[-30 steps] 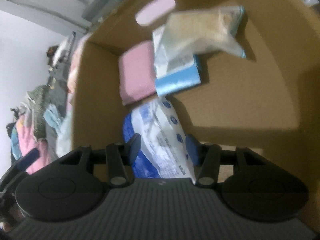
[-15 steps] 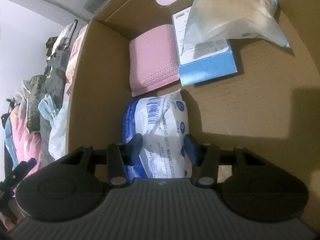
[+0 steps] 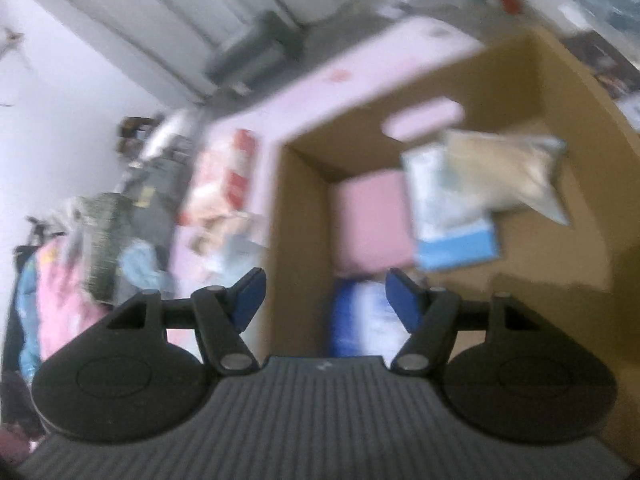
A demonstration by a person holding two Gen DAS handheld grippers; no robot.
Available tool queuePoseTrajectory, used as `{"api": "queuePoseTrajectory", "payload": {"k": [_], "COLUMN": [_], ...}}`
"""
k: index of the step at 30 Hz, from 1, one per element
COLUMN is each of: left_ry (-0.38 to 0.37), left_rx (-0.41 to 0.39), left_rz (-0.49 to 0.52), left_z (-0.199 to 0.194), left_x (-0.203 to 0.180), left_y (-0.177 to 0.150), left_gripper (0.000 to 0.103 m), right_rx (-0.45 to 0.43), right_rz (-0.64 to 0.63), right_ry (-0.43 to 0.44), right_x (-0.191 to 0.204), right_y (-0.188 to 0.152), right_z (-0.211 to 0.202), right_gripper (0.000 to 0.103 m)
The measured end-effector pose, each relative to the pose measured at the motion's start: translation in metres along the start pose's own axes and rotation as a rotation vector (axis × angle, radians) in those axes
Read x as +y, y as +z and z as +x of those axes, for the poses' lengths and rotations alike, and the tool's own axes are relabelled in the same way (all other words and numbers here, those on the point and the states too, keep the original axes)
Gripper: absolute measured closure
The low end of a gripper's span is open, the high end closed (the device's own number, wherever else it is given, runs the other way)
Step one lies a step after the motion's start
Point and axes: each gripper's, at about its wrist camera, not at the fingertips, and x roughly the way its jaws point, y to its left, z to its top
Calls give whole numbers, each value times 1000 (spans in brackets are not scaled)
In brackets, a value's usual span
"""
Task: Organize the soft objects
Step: 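Move the right tool back to the pink plush toy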
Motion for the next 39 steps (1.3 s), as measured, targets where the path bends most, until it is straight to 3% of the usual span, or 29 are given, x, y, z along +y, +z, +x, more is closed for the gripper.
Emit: {"api": "queuePoseTrajectory", "payload": {"k": [7, 13, 22, 29, 33, 39], "left_ry": [31, 124, 187, 205, 98, -128], "left_rx": [-26, -38, -40, 16, 61, 187], "left_rz": [22, 7, -70, -119, -112, -92], "left_z": [-1, 4, 41, 91, 93, 84], "left_x": [15, 43, 88, 109, 107, 91], "left_y": [2, 6, 26, 46, 42, 23], "left_gripper": [25, 26, 30, 44, 45, 45], "right_rx": [90, 231, 402, 462, 503, 575], "right_rz": [-102, -143, -187, -216, -191, -250], "right_ry": [164, 257, 316, 277, 282, 130], "right_x": [82, 142, 225, 256, 247, 212], "right_y": [10, 9, 7, 6, 8, -2], "right_z": [43, 111, 230, 319, 331, 310], "right_gripper": [36, 36, 36, 35, 35, 35]}}
